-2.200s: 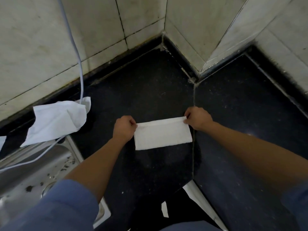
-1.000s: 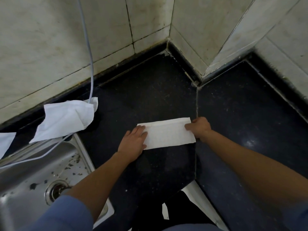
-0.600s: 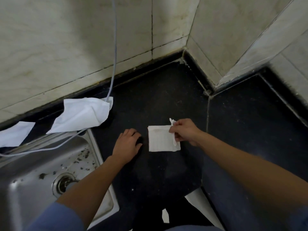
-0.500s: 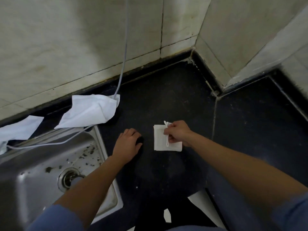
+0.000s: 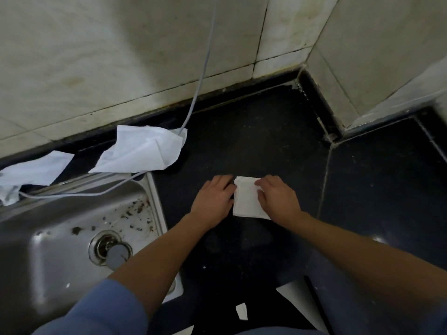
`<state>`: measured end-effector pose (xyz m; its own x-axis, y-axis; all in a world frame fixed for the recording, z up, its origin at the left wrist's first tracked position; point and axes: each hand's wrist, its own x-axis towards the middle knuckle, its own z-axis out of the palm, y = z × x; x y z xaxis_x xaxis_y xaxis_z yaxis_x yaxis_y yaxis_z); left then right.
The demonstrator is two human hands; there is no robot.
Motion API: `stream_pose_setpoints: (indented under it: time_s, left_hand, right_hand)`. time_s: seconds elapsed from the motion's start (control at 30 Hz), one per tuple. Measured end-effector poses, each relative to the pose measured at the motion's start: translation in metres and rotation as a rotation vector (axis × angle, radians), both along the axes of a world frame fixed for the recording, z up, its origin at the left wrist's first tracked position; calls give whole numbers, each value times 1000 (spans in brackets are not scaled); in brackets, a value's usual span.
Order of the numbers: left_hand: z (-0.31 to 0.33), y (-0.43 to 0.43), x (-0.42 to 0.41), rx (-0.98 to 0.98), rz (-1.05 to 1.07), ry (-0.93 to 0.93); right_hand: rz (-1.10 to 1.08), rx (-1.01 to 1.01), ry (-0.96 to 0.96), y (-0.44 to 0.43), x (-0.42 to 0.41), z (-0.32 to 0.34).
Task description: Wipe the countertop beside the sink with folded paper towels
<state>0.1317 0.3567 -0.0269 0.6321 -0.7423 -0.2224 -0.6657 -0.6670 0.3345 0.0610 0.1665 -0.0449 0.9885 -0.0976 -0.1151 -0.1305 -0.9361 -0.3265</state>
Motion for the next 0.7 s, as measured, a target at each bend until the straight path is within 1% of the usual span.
stream_pose_setpoints:
  time_s: [0.03, 0.1, 0.17, 0.3, 0.37, 0.43, 0.53, 0.57, 0.6, 0.7]
  left_hand:
    - [-1, -10, 0, 44, -57, -3]
    - [-7, -23, 0, 180, -149, 5]
    - [-16, -24, 1, 276, -178, 36]
    - [-26, -16, 2, 312, -199, 33]
    - [-26, -17, 1, 312, -207, 21]
    - [-22, -17, 0, 294, -190, 17]
    - [-15, -11, -2, 209, -93, 5]
    - [-11, -8, -3, 182, -53, 5]
    - [-8, -3, -5, 164, -16, 4]
    - [-1, 15, -14, 152, 80, -17]
  right_hand:
    - [78, -101, -11, -7, -9, -8]
    - [188, -226, 132, -16, -27, -22]
    - [195, -268, 232, -24, -40, -30]
    - [204, -308, 285, -37, -49, -33]
    - [238, -311, 268, -41, -50, -34]
    - [241, -300, 205, -43, -43, -29]
    - [152, -185, 100, -41, -7, -11]
    - [131, -136, 125, -38, 8, -4]
    - [127, -106, 195, -36, 23, 1]
    - [141, -107, 475, -27, 59, 10]
